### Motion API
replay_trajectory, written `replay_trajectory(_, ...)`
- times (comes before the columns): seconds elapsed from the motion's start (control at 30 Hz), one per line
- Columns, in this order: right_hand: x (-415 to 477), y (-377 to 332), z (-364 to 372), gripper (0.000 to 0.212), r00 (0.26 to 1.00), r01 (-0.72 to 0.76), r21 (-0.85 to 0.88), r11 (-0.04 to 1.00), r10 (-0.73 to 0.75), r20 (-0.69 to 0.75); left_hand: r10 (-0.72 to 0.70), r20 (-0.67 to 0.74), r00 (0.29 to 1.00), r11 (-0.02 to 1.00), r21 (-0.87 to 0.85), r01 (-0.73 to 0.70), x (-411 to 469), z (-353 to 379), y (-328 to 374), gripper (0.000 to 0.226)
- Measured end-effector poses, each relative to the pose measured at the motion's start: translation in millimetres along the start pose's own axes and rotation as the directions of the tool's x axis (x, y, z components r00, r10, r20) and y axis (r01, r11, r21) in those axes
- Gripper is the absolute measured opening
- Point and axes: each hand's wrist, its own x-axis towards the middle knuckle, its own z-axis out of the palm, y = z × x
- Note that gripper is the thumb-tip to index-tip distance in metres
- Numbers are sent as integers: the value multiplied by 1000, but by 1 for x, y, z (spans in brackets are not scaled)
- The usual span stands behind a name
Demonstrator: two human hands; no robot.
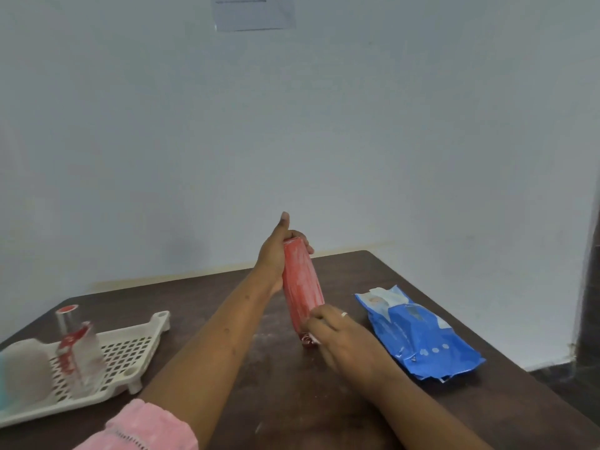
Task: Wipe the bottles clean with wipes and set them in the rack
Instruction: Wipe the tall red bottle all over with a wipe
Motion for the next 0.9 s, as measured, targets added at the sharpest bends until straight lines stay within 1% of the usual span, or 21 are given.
replay_trajectory(0.07, 1, 1, 1, 27, 998, -55, 26, 998, 56, -21, -54, -47, 997, 998, -19, 53, -10, -27, 6, 65)
replay_trajectory(0.13, 1, 3, 2, 28, 989, -134, 62, 989, 137, -49, -139, -104, 985, 989, -66, 133, -22, -58, 9, 67)
replay_trajectory(0.2, 0, 4, 4, 26, 974, -188, 133, 973, 202, -104, -240, -164, 957, 964, -152, 216, -34, -87, 8, 69)
replay_trajectory(0.27, 1, -1, 5, 21, 952, -249, 215, 944, 279, -127, -320, -223, 921, 932, -251, 263, -46, -111, 4, 75)
replay_trajectory(0.33, 3, -5, 8, 22, 929, -309, 275, 911, 351, -118, -361, -252, 898, 903, -333, 270, -56, -129, 0, 79)
replay_trajectory(0.4, 4, -11, 14, 22, 901, -371, 348, 861, 424, -90, -380, -255, 889, 877, -403, 260, -62, -140, -6, 81)
replay_trajectory(0.47, 5, -21, 19, 13, 880, -406, 455, 793, 474, -41, -387, -251, 887, 855, -457, 243, -64, -148, -13, 81)
replay_trajectory(0.5, 5, -27, 22, 7, 876, -415, 497, 762, 482, -8, -393, -252, 884, 843, -484, 237, -63, -151, -18, 82)
replay_trajectory(0.53, 6, -34, 24, 7, 874, -425, 533, 732, 484, 32, -403, -250, 881, 827, -512, 232, -62, -155, -23, 82)
replay_trajectory(0.57, 5, -40, 27, 14, 876, -431, 542, 722, 478, 60, -415, -247, 876, 811, -538, 233, -61, -157, -28, 82)
replay_trajectory(0.6, 5, -45, 30, 17, 885, -422, 546, 724, 458, 77, -426, -242, 872, 797, -557, 235, -60, -158, -34, 81)
replay_trajectory(0.63, 5, -48, 32, 14, 899, -405, 522, 751, 432, 75, -434, -242, 868, 787, -570, 235, -58, -159, -39, 80)
replay_trajectory(0.67, 6, -50, 34, 7, 910, -385, 508, 771, 408, 71, -435, -242, 868, 780, -582, 229, -57, -159, -45, 79)
replay_trajectory(0.7, 6, -50, 35, 9, 915, -377, 482, 791, 398, 63, -434, -242, 868, 774, -592, 222, -56, -159, -49, 78)
replay_trajectory(0.73, 6, -49, 35, 18, 911, -386, 471, 793, 407, 63, -434, -239, 869, 769, -600, 219, -54, -159, -51, 77)
replay_trajectory(0.8, 6, -45, 35, 27, 899, -414, 454, 789, 432, 69, -434, -232, 871, 764, -607, 218, -51, -158, -54, 75)
replay_trajectory(0.9, 9, -44, 39, 26, 902, -415, 442, 796, 423, 87, -425, -229, 876, 764, -610, 211, -45, -160, -59, 75)
